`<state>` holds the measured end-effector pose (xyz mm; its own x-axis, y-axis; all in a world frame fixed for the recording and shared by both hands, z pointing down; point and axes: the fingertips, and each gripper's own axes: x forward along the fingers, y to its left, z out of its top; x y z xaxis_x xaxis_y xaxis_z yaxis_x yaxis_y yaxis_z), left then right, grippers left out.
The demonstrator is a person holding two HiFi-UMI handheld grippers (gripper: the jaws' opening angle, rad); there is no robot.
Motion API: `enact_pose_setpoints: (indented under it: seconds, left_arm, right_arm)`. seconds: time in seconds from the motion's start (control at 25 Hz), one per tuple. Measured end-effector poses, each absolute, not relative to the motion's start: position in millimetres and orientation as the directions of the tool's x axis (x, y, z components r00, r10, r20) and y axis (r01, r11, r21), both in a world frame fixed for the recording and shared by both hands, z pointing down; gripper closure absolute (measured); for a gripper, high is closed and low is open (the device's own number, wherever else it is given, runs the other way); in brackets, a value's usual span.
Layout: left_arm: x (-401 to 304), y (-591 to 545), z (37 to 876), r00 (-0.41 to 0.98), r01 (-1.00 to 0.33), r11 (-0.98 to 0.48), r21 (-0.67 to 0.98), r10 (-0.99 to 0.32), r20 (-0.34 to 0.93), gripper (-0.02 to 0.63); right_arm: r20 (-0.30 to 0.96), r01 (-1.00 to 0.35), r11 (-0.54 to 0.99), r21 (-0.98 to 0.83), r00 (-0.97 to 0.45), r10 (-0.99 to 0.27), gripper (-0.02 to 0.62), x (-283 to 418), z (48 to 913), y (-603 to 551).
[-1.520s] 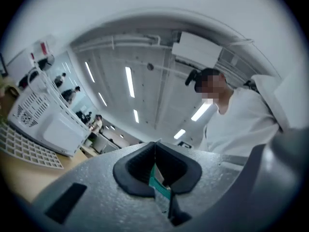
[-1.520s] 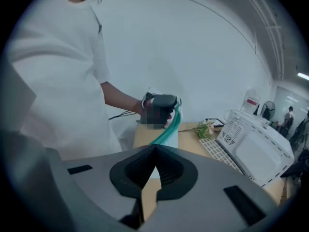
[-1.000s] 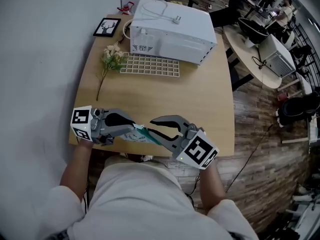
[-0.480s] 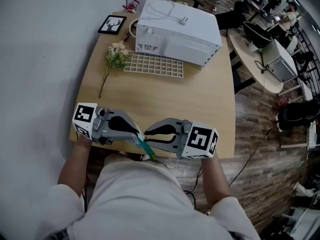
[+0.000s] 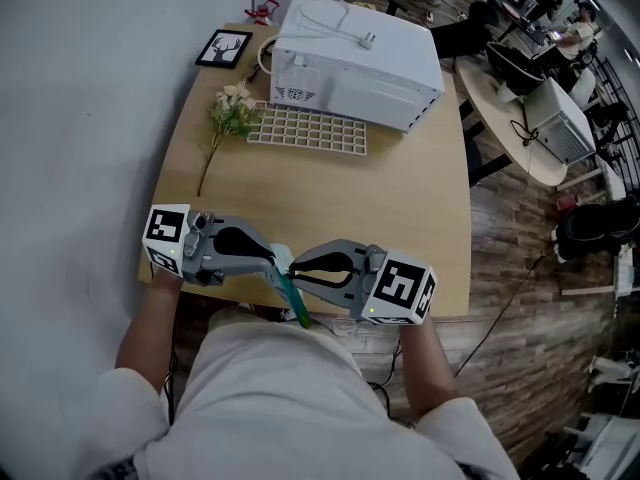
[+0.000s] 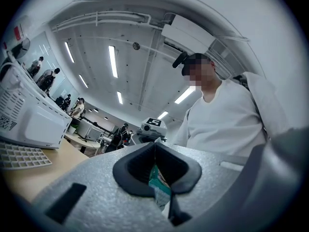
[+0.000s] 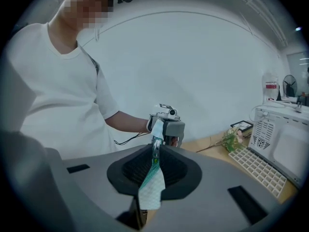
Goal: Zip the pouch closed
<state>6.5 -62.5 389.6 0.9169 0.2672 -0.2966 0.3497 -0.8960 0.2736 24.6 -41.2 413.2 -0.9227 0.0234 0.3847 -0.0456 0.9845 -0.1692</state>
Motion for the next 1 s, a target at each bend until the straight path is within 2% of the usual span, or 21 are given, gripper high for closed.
enact_pose_setpoints:
  seconds: [0.32,0.8,1.0]
  left_arm:
    - [14,-83,396,0.951,0.195,-0.941,0.277,0.113,-0.287,0.592]
    - [22,-98,403,0.969,0.022,-0.958,0.287,-0.051,-0.243,0.592]
    - [22,-108,399,0.955,-0.048,-0.948,0.315,-0.137,-0.265,0.594]
  right_arm:
    - [0.453,-0.227,0.964,-0.137,-0.880,-0.143,0.552,39,429,-59]
    - [0.511,-0.382,0.924,-0.033,-0.801,-0.313,0.555,44,439,-72]
    - [0.544,-0.437,0.900,-0.001,-0.755,-0.366,0.555,50,447,-72]
